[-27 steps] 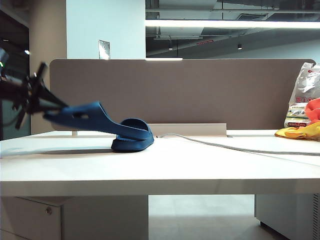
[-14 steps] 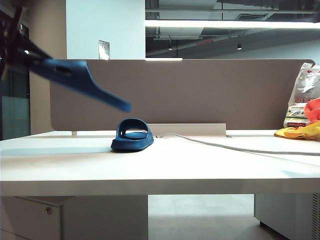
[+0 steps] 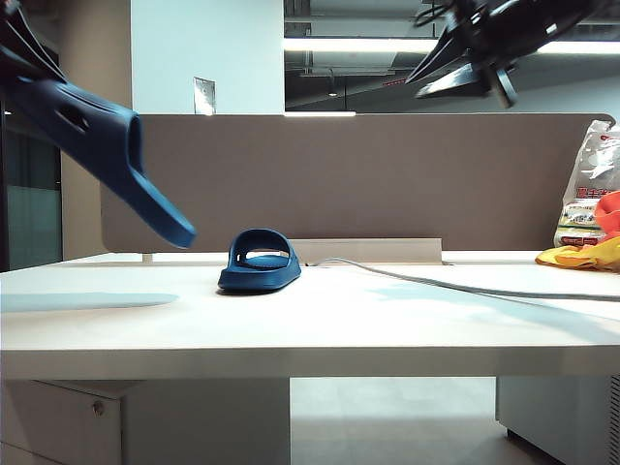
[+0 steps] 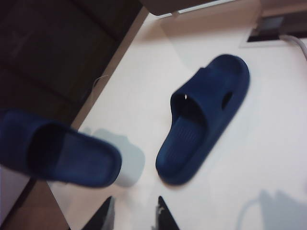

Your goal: Interlock the pair of blue slippers on the table with their fronts facing up.

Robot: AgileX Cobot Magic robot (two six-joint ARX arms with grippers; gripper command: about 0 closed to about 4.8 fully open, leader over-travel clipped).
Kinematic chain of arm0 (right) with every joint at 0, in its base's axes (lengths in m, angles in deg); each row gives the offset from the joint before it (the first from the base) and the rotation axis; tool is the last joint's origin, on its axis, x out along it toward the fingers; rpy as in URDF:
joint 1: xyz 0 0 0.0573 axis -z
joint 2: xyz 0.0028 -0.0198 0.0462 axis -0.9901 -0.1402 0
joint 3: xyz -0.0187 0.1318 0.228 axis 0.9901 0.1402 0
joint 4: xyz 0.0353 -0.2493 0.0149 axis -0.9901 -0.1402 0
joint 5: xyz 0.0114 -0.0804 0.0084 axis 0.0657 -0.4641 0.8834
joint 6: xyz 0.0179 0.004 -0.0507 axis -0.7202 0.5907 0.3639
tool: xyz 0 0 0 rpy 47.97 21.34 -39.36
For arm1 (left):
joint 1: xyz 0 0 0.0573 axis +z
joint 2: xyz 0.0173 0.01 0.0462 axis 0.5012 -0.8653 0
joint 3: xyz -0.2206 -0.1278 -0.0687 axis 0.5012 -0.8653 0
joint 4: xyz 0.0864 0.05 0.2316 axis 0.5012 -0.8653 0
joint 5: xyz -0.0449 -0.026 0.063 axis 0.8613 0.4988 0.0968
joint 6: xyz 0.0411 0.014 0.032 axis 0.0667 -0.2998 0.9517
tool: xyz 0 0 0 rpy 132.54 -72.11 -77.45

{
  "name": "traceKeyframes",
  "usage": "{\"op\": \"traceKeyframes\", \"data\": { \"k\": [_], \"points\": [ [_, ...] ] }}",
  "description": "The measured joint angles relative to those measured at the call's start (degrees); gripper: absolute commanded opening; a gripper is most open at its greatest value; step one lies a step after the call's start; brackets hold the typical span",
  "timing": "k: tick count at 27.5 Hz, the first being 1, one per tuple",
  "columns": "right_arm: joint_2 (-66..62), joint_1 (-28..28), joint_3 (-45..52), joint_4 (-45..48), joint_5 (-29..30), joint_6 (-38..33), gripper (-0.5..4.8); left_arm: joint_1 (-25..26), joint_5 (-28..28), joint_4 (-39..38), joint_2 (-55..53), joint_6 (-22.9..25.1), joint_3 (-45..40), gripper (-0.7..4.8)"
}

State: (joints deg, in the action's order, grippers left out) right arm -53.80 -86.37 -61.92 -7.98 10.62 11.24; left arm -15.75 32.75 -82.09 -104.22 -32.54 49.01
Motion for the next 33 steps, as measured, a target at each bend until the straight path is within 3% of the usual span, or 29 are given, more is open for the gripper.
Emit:
{"op": "traceKeyframes", "data": {
  "k": [2,5,11,15,25,29,33],
  "points": [
    [-6.5,0.0,-7.7,-1.6,0.9,-1.0,1.18,-0.3,-1.0,-0.4,2.1,0.0,-0.4,-0.06],
    [-11.6,0.0,-10.9,-1.0,1.7,-3.7,1.27,-0.7,-1.6,-0.5,4.5,-0.2,-0.4,-0.06],
    [-20.3,-0.2,-11.4,13.8,8.4,-19.5,2.12,-1.6,-3.4,-0.7,8.1,-1.6,-0.4,-0.06],
    [-23.3,-2.1,-11.4,23.2,13.4,-27.6,2.17,-3.5,-5.5,-1.9,9.8,-1.6,-0.4,-0.06],
    [-23.9,-9.5,-11.4,22.4,12.6,-25.9,2.11,-6.1,-7.9,-3.2,9.9,-1.6,-0.4,-0.06],
    [-24.0,-12.3,-11.4,16.9,5.0,-19.3,2.11,-6.0,-8.0,-2.9,9.9,-1.6,-0.4,-0.06],
    [-25.7,-13.2,-11.5,18.8,2.9,-20.0,2.11,-5.9,-8.0,-2.8,10.5,-1.5,-0.4,-0.06]
  ]
}}
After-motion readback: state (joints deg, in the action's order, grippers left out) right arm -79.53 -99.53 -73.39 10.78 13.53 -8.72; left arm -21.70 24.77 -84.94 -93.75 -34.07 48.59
